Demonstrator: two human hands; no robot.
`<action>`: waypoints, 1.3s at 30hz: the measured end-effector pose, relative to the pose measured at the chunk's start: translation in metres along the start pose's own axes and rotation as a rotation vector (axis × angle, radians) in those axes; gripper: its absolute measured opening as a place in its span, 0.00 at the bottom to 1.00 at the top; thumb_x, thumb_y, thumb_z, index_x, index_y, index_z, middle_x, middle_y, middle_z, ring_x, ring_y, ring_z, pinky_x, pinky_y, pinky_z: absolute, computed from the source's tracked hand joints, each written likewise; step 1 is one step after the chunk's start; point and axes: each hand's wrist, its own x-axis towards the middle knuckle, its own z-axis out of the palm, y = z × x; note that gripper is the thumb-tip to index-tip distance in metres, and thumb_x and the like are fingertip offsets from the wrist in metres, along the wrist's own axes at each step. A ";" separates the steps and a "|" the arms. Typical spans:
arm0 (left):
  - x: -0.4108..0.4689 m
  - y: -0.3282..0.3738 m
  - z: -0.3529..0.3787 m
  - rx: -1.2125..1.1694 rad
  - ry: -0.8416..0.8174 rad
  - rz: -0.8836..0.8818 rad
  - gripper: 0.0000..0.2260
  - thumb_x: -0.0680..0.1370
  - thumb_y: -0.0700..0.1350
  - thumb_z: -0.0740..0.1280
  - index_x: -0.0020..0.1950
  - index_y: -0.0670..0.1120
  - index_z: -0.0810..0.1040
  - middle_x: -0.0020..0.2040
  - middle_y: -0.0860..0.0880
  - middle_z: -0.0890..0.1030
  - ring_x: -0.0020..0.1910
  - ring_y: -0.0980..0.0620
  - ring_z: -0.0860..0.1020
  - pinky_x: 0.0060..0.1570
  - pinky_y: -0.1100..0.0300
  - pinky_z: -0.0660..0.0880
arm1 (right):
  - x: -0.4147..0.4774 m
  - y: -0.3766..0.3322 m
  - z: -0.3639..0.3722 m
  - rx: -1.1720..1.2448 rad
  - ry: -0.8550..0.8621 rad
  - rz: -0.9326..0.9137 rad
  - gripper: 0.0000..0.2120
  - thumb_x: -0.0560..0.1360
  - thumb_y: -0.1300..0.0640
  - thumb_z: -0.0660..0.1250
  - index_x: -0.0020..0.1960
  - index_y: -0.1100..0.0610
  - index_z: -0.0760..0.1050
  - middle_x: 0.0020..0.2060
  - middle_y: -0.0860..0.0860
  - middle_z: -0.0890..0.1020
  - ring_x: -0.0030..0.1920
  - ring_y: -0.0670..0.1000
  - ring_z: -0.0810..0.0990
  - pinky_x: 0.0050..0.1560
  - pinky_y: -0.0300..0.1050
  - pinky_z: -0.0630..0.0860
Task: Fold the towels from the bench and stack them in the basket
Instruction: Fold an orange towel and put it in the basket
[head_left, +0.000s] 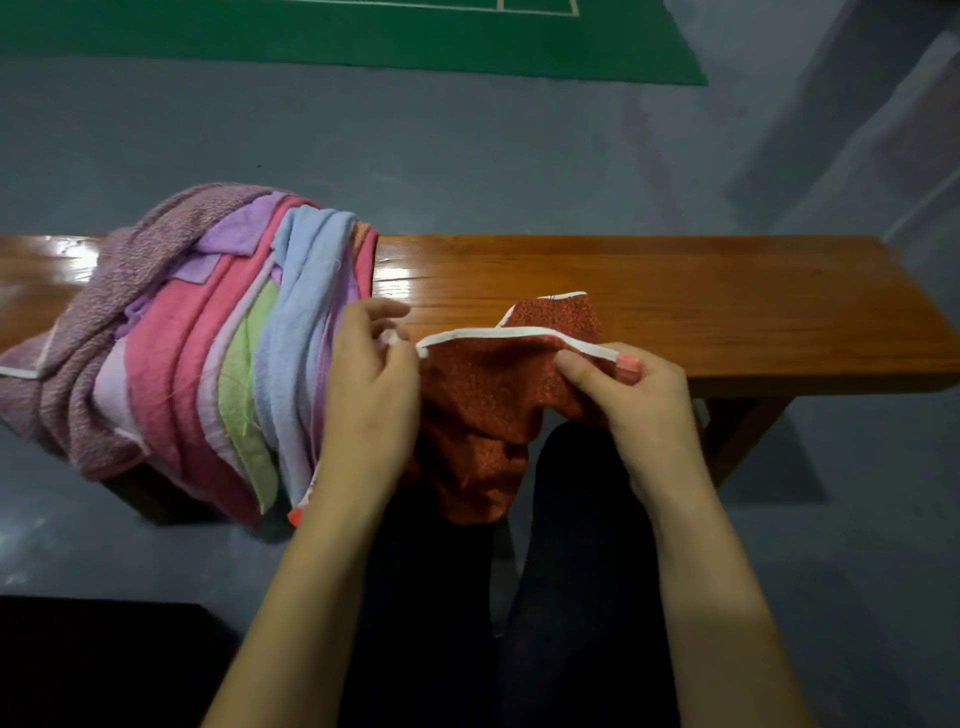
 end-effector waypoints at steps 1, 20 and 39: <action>-0.003 0.003 0.007 -0.004 -0.004 0.023 0.13 0.71 0.44 0.55 0.53 0.51 0.73 0.48 0.51 0.75 0.44 0.54 0.72 0.47 0.58 0.69 | -0.002 0.000 0.009 0.037 -0.020 0.018 0.02 0.73 0.60 0.71 0.42 0.57 0.83 0.39 0.54 0.85 0.39 0.48 0.80 0.44 0.42 0.76; -0.018 0.012 0.022 0.094 -0.082 0.114 0.12 0.74 0.38 0.69 0.54 0.50 0.73 0.45 0.59 0.77 0.45 0.68 0.75 0.46 0.76 0.67 | -0.011 -0.003 0.021 0.171 -0.034 0.037 0.07 0.78 0.64 0.64 0.44 0.59 0.80 0.27 0.44 0.80 0.29 0.39 0.78 0.33 0.31 0.73; -0.022 0.015 0.019 -0.479 -0.477 0.018 0.12 0.72 0.41 0.69 0.55 0.44 0.78 0.53 0.43 0.82 0.55 0.48 0.80 0.57 0.56 0.75 | -0.015 -0.011 0.022 0.288 -0.147 0.109 0.13 0.81 0.57 0.58 0.49 0.55 0.82 0.46 0.55 0.85 0.47 0.50 0.83 0.46 0.40 0.78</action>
